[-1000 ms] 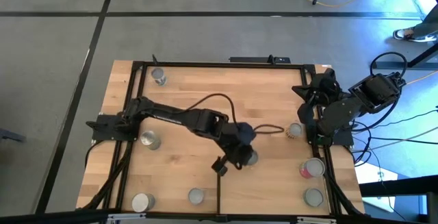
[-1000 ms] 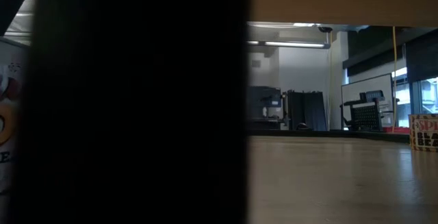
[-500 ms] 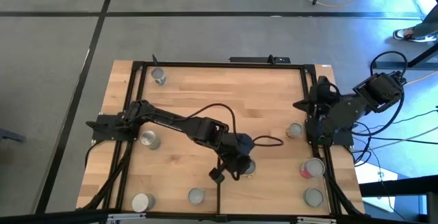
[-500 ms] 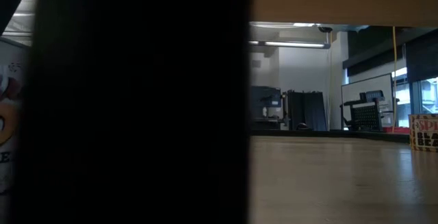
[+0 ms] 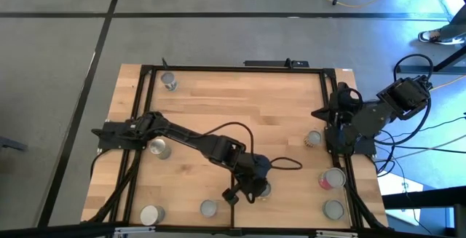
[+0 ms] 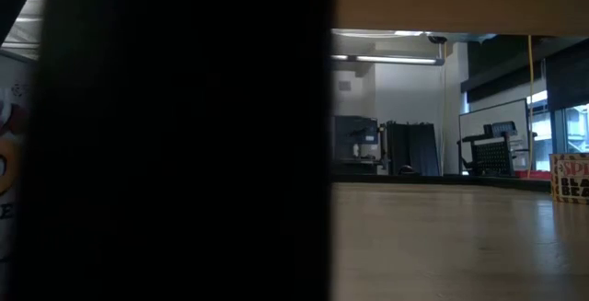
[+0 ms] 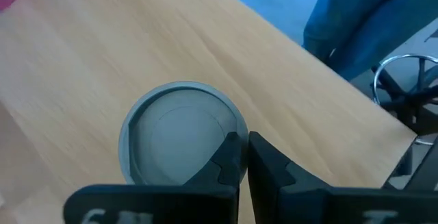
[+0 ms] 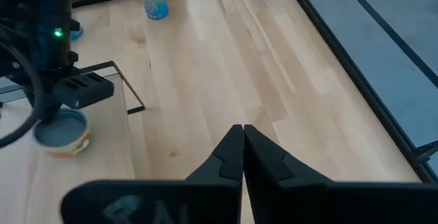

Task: Pick and place cans onto a shelf
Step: Put the canned mushroom on the shelf

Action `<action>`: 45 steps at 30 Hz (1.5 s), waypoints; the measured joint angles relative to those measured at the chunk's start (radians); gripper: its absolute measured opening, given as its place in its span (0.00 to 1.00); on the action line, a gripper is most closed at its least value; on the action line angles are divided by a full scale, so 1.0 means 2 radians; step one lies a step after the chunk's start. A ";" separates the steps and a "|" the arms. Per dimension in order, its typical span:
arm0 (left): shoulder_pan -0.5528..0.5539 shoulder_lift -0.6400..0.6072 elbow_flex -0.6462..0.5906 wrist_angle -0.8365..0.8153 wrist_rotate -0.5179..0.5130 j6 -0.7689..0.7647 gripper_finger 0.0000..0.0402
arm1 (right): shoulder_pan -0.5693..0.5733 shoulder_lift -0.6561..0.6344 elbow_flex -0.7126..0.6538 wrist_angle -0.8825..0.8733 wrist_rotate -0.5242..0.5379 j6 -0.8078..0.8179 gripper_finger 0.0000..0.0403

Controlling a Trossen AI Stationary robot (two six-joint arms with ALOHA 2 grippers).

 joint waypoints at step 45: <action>-0.027 -0.030 0.000 -0.015 -0.126 0.031 0.12 | 0.000 0.000 0.000 0.007 0.000 0.003 0.02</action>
